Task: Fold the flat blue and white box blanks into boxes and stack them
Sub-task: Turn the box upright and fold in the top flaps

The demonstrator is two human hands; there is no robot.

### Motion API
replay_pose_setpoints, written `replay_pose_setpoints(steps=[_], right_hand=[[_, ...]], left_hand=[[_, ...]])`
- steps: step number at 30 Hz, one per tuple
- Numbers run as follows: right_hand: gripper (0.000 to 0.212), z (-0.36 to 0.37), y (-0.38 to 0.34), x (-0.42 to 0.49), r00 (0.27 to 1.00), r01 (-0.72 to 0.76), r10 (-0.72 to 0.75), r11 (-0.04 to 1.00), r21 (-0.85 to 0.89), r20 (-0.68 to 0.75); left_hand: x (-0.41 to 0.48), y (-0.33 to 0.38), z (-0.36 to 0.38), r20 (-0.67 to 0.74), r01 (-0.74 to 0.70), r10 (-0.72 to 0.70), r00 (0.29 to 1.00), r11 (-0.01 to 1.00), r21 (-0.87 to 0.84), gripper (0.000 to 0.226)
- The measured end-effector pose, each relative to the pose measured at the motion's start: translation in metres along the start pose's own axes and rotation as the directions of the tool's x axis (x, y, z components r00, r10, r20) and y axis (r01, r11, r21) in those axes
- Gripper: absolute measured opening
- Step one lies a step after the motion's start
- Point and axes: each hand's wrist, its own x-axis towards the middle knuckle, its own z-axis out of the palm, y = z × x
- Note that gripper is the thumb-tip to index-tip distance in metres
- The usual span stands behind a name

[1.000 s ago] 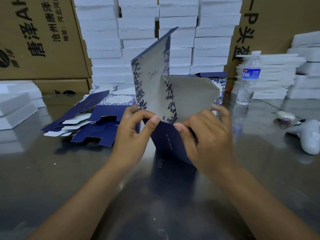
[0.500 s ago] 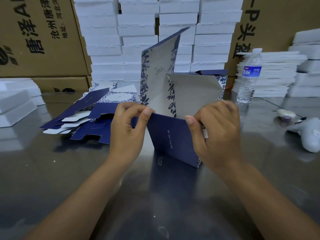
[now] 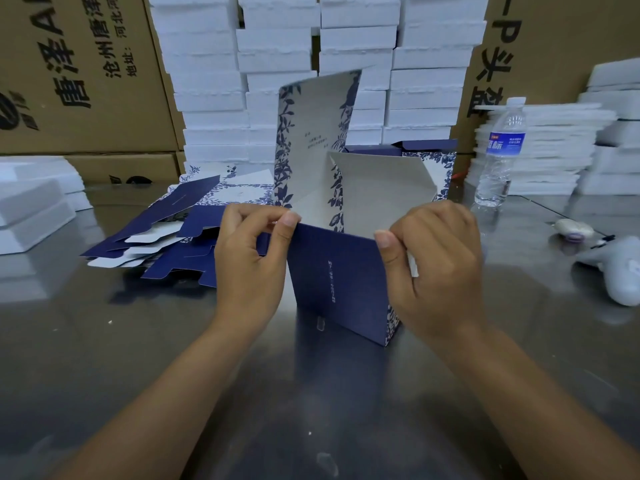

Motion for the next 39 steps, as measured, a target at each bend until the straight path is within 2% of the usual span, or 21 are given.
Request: replay_pose_setpoints(steps=[3, 8, 10, 12, 14, 16, 17, 18, 20, 23, 25, 29, 31, 34, 36, 39], right_hand=[[0.039, -0.001, -0.002, 0.001, 1.0, -0.008, 0.008, 1.0, 0.028, 0.008], [0.033, -0.004, -0.002, 0.002, 0.997, -0.024, 0.016, 0.994, 0.107, 0.077], [0.03, -0.004, -0.002, 0.003, 0.993, -0.085, 0.077, 0.992, 0.094, 0.087], [0.035, -0.005, -0.002, 0.004, 0.98, -0.188, 0.183, 0.98, 0.065, 0.08], [0.038, -0.006, -0.003, 0.005, 0.947, -0.314, 0.304, 0.944, 0.105, 0.099], [0.025, -0.005, -0.003, 0.006, 0.869, -0.493, 0.467, 0.844, 0.208, 0.163], [0.013, -0.003, -0.003, 0.005, 0.809, -0.587, 0.552, 0.765, 0.263, 0.203], [0.012, -0.001, -0.003, 0.005, 0.736, -0.676, 0.632, 0.667, 0.314, 0.241], [0.021, 0.003, -0.003, 0.003, 0.595, -0.789, 0.744, 0.467, 0.399, 0.305], [0.026, 0.005, -0.007, 0.005, 0.45, -0.846, 0.815, 0.258, 0.467, 0.365], [0.03, 0.004, -0.007, 0.007, 0.393, -0.858, 0.837, 0.185, 0.48, 0.381], [0.029, -0.001, -0.006, 0.011, 0.367, -0.868, 0.802, 0.113, 0.483, 0.472], [0.033, -0.004, -0.006, 0.014, 0.373, -0.888, 0.759, 0.124, 0.444, 0.534], [0.035, -0.008, -0.005, 0.02, 0.427, -0.894, 0.67, 0.209, 0.397, 0.607], [0.034, -0.009, -0.001, 0.02, 0.407, -0.908, 0.645, 0.209, 0.363, 0.647], [0.031, -0.011, 0.003, 0.021, 0.398, -0.917, 0.653, 0.3, 0.262, 0.644]], left_hand=[[-0.001, 0.003, 0.0, 0.028, 0.002, -0.001, 1.0, 0.999, -0.04, 0.013], [-0.003, 0.009, 0.0, 0.056, 0.143, -0.135, 0.989, 0.978, -0.15, 0.022], [-0.001, 0.009, -0.001, 0.041, 0.196, -0.191, 0.981, 0.963, -0.183, 0.027], [0.0, 0.007, -0.002, 0.026, 0.246, -0.247, 0.969, 0.946, -0.211, 0.025], [0.001, 0.007, -0.002, 0.015, 0.285, -0.29, 0.957, 0.927, -0.243, 0.021], [0.002, 0.009, -0.002, 0.029, 0.326, -0.333, 0.943, 0.897, -0.3, 0.02], [0.002, 0.011, -0.001, 0.044, 0.344, -0.35, 0.936, 0.879, -0.329, 0.019], [0.003, 0.012, -0.001, 0.059, 0.357, -0.361, 0.931, 0.864, -0.356, 0.018], [0.003, 0.013, -0.002, 0.081, 0.38, -0.381, 0.921, 0.834, -0.401, 0.017], [0.003, 0.013, -0.002, 0.119, 0.413, -0.406, 0.906, 0.79, -0.454, 0.017], [0.003, 0.014, -0.001, 0.149, 0.434, -0.416, 0.897, 0.765, -0.475, 0.02], [0.001, 0.02, 0.002, 0.202, 0.447, -0.402, 0.893, 0.736, -0.508, 0.025], [0.0, 0.021, 0.003, 0.207, 0.449, -0.403, 0.891, 0.722, -0.526, 0.026], [-0.001, 0.021, 0.004, 0.226, 0.452, -0.396, 0.89, 0.696, -0.559, 0.026], [-0.001, 0.02, 0.005, 0.24, 0.458, -0.395, 0.887, 0.681, -0.571, 0.025], [-0.002, 0.019, 0.006, 0.241, 0.462, -0.397, 0.885, 0.69, -0.558, 0.025]])
